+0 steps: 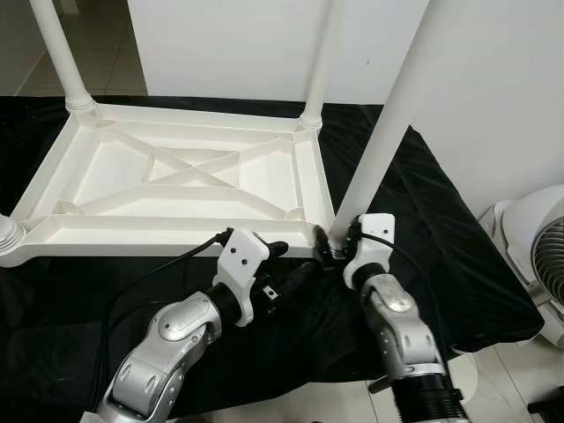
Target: Building children table
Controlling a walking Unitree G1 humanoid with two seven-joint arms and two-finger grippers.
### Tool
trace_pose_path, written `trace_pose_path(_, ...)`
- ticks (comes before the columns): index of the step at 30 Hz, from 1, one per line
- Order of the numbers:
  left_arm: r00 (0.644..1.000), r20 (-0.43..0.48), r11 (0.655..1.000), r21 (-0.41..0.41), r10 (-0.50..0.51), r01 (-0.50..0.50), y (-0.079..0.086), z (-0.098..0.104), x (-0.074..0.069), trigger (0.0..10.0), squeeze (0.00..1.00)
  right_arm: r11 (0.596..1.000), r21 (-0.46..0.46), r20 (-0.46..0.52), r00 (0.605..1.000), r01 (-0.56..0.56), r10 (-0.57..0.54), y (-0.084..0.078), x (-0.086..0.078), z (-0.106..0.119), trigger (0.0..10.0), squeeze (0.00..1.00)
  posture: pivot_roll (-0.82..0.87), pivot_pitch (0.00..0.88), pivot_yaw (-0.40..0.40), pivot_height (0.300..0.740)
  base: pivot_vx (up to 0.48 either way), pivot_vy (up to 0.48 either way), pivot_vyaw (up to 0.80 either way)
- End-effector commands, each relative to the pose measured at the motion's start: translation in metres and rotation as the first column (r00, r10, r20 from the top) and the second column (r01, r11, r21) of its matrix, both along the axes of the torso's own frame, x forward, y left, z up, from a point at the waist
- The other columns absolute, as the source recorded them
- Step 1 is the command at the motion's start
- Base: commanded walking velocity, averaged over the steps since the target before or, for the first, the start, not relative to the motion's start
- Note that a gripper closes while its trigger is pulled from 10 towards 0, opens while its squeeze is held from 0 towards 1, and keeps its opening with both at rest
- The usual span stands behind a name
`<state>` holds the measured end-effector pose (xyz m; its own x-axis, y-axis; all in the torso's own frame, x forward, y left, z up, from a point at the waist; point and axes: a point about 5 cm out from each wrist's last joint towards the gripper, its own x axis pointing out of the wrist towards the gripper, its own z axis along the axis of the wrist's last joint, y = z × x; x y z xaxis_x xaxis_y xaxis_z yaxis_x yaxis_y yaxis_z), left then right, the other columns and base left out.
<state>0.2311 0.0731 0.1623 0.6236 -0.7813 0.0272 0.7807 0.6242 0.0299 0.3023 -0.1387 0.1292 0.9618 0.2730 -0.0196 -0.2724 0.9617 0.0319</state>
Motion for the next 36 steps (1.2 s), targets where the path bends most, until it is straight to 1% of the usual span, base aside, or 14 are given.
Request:
trace_pose_path(1,1.0,-0.003,1.0,0.012,-0.008,0.008,-0.001,-0.003,-0.001,10.0,0.0,0.999,-0.014,0.009,0.999,-0.051,0.051,-0.007,0.002,0.0,10.0,1.0,0.16,0.033,-0.092,0.74,0.0,0.0,0.0)
trace_pose_path(5,1.0,-0.003,1.0,0.015,-0.005,0.005,0.0,-0.004,-0.001,10.0,0.0,0.988,-0.069,0.023,0.99,-0.139,0.14,-0.016,0.006,0.003,10.0,1.0,0.16,0.035,-0.088,0.74,0.0,0.0,0.0)
trace_pose_path(6,1.0,-0.004,1.0,0.016,-0.004,0.004,0.001,-0.004,-0.001,10.0,0.0,0.979,-0.08,0.026,0.982,-0.186,0.188,-0.018,0.007,0.004,10.0,0.78,0.16,0.037,-0.084,0.74,0.0,0.0,0.0)
trace_pose_path(7,1.0,-0.004,1.0,0.017,-0.003,0.003,0.002,-0.004,-0.001,10.0,0.0,0.972,-0.085,0.027,0.975,-0.218,0.221,-0.019,0.008,0.005,10.0,0.78,0.16,0.037,-0.084,0.74,0.0,0.0,0.0)
trace_pose_path(8,1.0,-0.004,1.0,0.017,-0.002,0.002,0.002,-0.004,-0.001,10.0,0.0,0.959,-0.1,0.023,0.963,-0.266,0.269,-0.019,0.009,0.005,10.0,0.0,0.16,0.037,-0.079,0.74,0.0,0.0,0.0)
trace_pose_path(10,1.0,-0.002,1.0,0.019,-0.001,0.001,0.003,-0.003,0.0,10.0,0.0,0.932,-0.126,0.018,0.939,-0.339,0.344,-0.02,0.012,0.005,10.0,0.0,0.16,0.036,-0.076,0.74,0.0,0.0,0.0)
trace_pose_path(13,1.0,-0.001,1.0,0.019,0.0,0.0,0.003,-0.003,0.001,10.0,0.0,0.921,-0.135,0.017,0.929,-0.365,0.37,-0.019,0.013,0.006,10.0,0.0,0.17,0.036,-0.075,0.74,0.0,0.0,0.0)
trace_pose_path(15,1.0,0.004,1.0,0.02,0.003,-0.003,0.004,-0.002,0.002,10.0,0.0,0.883,-0.152,-0.005,0.894,-0.444,0.449,-0.017,0.017,0.004,10.0,0.0,0.17,0.035,-0.072,0.74,0.0,0.0,0.0)
trace_pose_path(16,1.0,0.004,1.0,0.02,0.003,-0.003,0.004,-0.002,0.002,10.0,0.0,0.883,-0.152,-0.005,0.894,-0.444,0.449,-0.017,0.017,0.004,10.0,0.0,0.17,0.035,-0.072,0.74,0.0,0.0,0.0)
trace_pose_path(17,1.0,0.007,1.0,0.021,0.006,-0.006,0.005,-0.001,0.003,10.0,0.0,0.854,-0.168,-0.025,0.868,-0.492,0.496,-0.016,0.021,0.002,10.0,0.0,0.17,0.034,-0.069,0.74,0.0,0.0,0.0)
trace_pose_path(24,1.0,0.011,1.0,0.021,0.009,-0.009,0.005,0.0,0.004,10.0,0.0,0.82,-0.199,-0.051,0.841,-0.537,0.539,-0.011,0.029,-0.003,10.0,0.0,0.18,0.035,-0.066,0.74,0.0,0.0,0.0)
trace_pose_path(25,1.0,0.013,1.0,0.021,0.01,-0.01,0.005,0.0,0.005,10.0,0.0,0.817,-0.199,-0.058,0.839,-0.541,0.541,-0.011,0.031,-0.004,4.2,0.0,0.18,0.035,-0.066,0.74,0.0,0.0,0.0)
trace_pose_path(26,1.0,0.015,1.0,0.02,0.012,-0.012,0.005,0.001,0.005,10.0,0.0,0.817,-0.189,-0.069,0.837,-0.545,0.543,-0.011,0.033,-0.006,0.0,0.0,0.18,0.034,-0.064,0.74,0.0,0.0,0.0)
trace_pose_path(36,1.0,0.014,1.0,0.015,0.011,-0.011,0.004,0.001,0.004,10.0,0.0,0.819,-0.161,-0.088,0.835,-0.551,0.544,-0.017,0.033,-0.013,0.0,0.0,0.18,0.038,-0.063,0.74,0.0,0.0,0.0)
